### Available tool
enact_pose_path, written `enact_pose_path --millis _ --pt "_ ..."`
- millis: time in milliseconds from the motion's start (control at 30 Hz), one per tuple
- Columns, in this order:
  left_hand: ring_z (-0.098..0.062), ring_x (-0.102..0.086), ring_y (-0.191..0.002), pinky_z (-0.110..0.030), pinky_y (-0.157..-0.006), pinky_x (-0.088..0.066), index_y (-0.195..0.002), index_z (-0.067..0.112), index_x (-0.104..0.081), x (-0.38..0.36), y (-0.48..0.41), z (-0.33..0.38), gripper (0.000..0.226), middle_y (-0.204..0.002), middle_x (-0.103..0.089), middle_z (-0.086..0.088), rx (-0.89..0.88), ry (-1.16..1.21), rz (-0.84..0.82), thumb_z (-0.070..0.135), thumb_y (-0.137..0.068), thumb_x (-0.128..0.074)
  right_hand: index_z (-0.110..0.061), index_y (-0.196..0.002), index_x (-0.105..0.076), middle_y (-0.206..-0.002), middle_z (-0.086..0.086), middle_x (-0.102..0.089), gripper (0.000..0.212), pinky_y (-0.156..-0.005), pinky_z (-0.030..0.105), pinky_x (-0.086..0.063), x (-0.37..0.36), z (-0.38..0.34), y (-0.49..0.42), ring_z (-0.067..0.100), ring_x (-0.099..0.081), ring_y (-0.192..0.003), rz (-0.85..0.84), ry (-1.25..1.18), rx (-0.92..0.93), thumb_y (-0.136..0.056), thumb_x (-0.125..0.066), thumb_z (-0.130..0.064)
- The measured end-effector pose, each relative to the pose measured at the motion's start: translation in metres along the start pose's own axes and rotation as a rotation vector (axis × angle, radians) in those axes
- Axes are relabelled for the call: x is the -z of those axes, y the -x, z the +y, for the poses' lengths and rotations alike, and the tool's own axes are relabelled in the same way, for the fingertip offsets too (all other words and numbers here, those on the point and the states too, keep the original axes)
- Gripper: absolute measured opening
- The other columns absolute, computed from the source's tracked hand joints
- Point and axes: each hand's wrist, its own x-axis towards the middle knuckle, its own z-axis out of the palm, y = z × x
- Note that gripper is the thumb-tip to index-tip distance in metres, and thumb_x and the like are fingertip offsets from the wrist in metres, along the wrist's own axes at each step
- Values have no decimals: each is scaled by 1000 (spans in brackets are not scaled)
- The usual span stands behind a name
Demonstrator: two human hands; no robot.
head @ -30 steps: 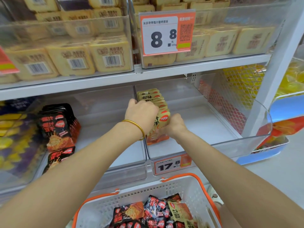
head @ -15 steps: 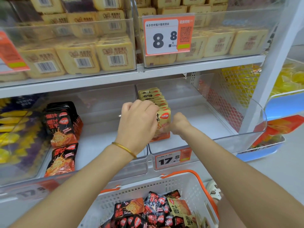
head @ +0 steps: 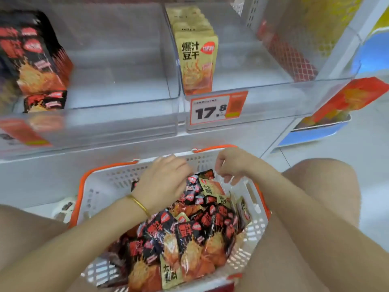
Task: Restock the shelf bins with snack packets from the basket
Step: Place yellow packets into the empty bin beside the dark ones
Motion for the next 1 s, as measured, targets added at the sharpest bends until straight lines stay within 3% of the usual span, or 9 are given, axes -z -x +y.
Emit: enact_pose_path --millis 100,200,300,401,601,734,868,1001 --pt "-26 -62 -71 -34 -61 -49 -77 16 -67 -17 3 -12 33 -72 -63 0 58 -24 -118 23 -76 -35 1 -123 -58 -114 19 -61 32 -85 35 -50 -43 15 -53 22 -51 -89 -29 273 36 -94 -45 -3" --pt "-29 -63 -82 -37 -70 -49 -83 14 -68 -23 4 -17 30 -82 -66 -5 125 -2 -145 19 -79 -39 -3 -128 -56 -134 16 -52 37 -101 35 -40 -86 38 -92 29 -51 -116 -137 492 81 -94 -40 2" --pt "-27 -56 -102 -38 -86 -45 -103 14 -64 -29 7 -16 26 -104 -63 -5 142 7 -140 17 -90 -42 -14 -142 -42 -140 13 -47 56 -101 36 -42 -120 61 -115 31 -48 -124 -235 672 96 -90 -43 8" --pt "-20 -50 -109 -36 -94 -40 -113 17 -58 -34 9 -13 27 -113 -58 1 134 -3 -165 21 -95 -38 -19 -148 -27 -136 12 -50 68 -94 38 -46 -133 66 -124 32 -51 -120 -166 729 99 -88 -45 9" --pt "-18 -50 -108 -33 -91 -44 -114 17 -57 -33 4 -15 27 -114 -57 1 195 70 -198 20 -97 -36 -11 -109 -51 -109 11 -61 18 -80 38 -50 -126 63 -124 32 -60 -99 123 627 76 -93 -43 -9" --pt "-19 -52 -105 -35 -87 -47 -109 17 -59 -34 1 -11 26 -110 -58 0 211 82 -230 19 -96 -37 -12 -93 -48 -104 11 -61 18 -74 35 -47 -120 63 -112 30 -60 -96 180 579 60 -85 -51 4" --pt "-20 -52 -107 -37 -90 -46 -111 15 -58 -39 0 -8 24 -113 -57 -1 204 99 -261 21 -95 -41 -10 -72 -44 -83 7 -60 21 -65 31 -46 -94 37 -92 27 -60 -82 284 528 32 -83 -53 4" --pt "-19 -43 -121 -35 -97 -42 -129 17 -44 -42 2 1 51 -128 -47 -1 209 162 -313 47 -90 -53 0 -76 -65 -68 10 -64 14 -59 29 -56 -47 6 -56 22 -65 -63 288 57 11 -85 -54 -3"
